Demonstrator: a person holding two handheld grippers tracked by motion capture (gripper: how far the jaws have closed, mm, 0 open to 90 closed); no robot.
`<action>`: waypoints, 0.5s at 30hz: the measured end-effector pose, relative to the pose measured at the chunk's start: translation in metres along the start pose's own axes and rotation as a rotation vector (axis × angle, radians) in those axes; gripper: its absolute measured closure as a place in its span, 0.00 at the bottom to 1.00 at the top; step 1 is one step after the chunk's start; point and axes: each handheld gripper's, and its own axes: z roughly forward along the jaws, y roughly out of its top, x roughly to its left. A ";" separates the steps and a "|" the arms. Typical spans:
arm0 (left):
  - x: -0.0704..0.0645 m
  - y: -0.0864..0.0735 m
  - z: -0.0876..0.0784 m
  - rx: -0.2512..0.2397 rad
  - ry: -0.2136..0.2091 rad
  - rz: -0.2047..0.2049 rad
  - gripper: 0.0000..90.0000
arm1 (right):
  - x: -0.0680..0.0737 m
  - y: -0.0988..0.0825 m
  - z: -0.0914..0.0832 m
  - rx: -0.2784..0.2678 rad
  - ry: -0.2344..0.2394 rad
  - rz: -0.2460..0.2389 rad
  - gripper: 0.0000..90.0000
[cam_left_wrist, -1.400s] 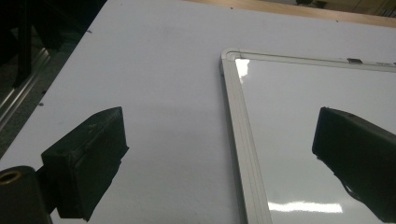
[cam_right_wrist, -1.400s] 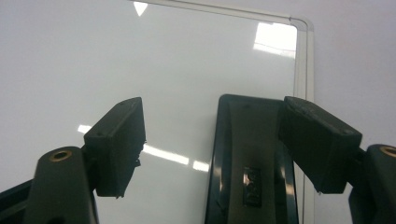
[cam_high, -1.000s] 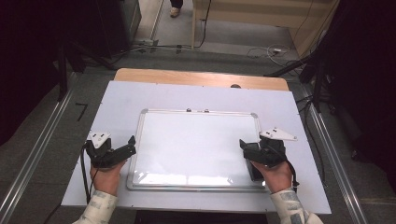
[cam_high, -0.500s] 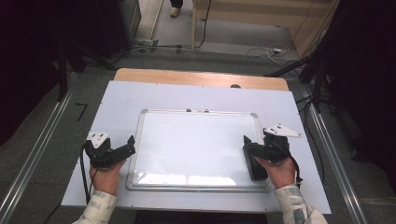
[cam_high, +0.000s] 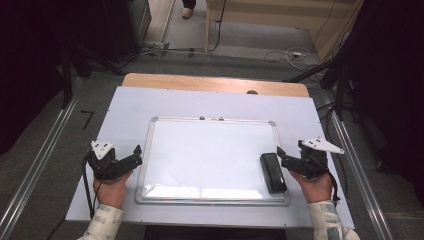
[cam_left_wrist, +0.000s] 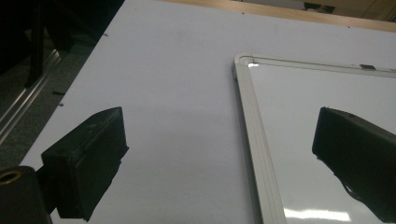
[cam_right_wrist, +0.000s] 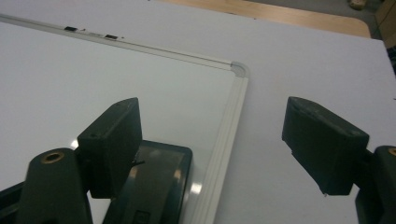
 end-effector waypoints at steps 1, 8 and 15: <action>0.001 0.000 0.000 -0.001 0.002 0.001 0.04 | -0.002 -0.001 -0.001 -0.005 -0.001 0.003 0.21; 0.001 -0.001 -0.001 -0.001 0.011 0.027 0.04 | -0.011 -0.005 -0.009 -0.019 -0.032 0.016 0.21; 0.009 -0.001 -0.005 -0.008 0.035 0.044 0.04 | -0.025 -0.015 -0.016 -0.014 -0.064 0.023 0.21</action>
